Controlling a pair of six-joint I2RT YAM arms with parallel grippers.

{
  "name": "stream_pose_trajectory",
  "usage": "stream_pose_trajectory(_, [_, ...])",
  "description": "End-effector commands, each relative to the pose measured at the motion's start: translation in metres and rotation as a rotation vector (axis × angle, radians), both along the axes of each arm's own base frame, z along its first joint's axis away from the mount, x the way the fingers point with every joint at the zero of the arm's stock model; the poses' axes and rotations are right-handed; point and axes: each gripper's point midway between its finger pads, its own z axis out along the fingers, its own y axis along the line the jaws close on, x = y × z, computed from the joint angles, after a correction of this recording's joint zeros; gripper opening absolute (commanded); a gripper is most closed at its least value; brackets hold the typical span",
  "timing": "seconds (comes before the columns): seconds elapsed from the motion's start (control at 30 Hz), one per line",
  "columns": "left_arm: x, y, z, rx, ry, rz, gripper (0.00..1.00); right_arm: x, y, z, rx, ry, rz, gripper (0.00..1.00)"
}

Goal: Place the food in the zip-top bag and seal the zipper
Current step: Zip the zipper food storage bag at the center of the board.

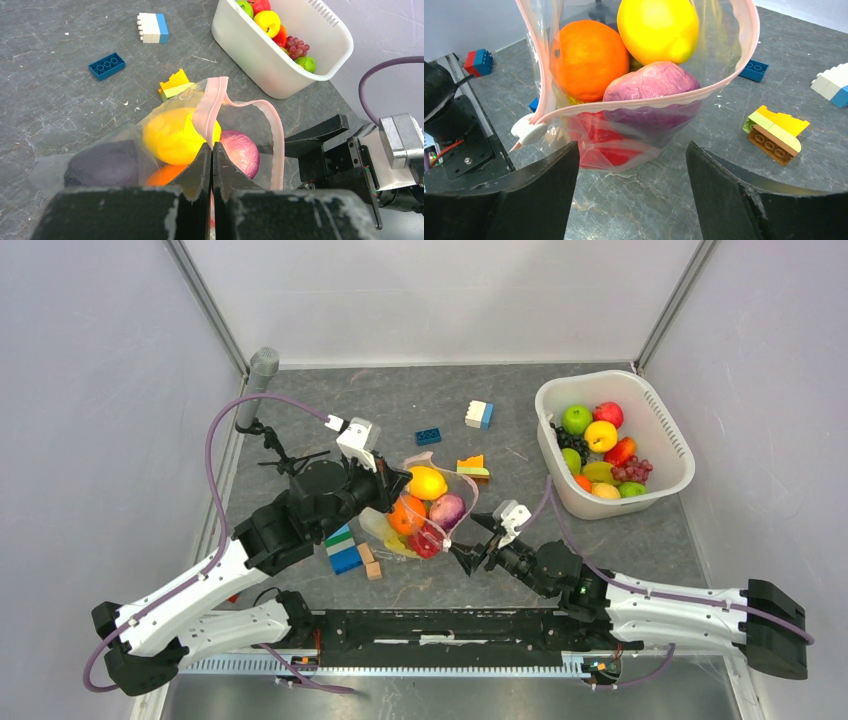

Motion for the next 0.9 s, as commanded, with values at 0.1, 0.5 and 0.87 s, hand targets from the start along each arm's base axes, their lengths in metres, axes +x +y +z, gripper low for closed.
stream_pose_trajectory(0.1, [0.006, -0.003, 0.027, -0.129, -0.015, 0.044, 0.03, -0.012, 0.003, 0.016, 0.001, -0.025, 0.074, 0.85])
stream_pose_trajectory(0.5, [0.008, -0.004, 0.028, -0.133, -0.016, 0.047, 0.03, -0.030, 0.035, 0.033, 0.056, 0.000, 0.192, 0.81])
stream_pose_trajectory(0.87, [0.007, -0.005, 0.027, -0.143, -0.011, 0.043, 0.03, -0.018, 0.015, 0.038, 0.043, -0.019, 0.096, 0.87])
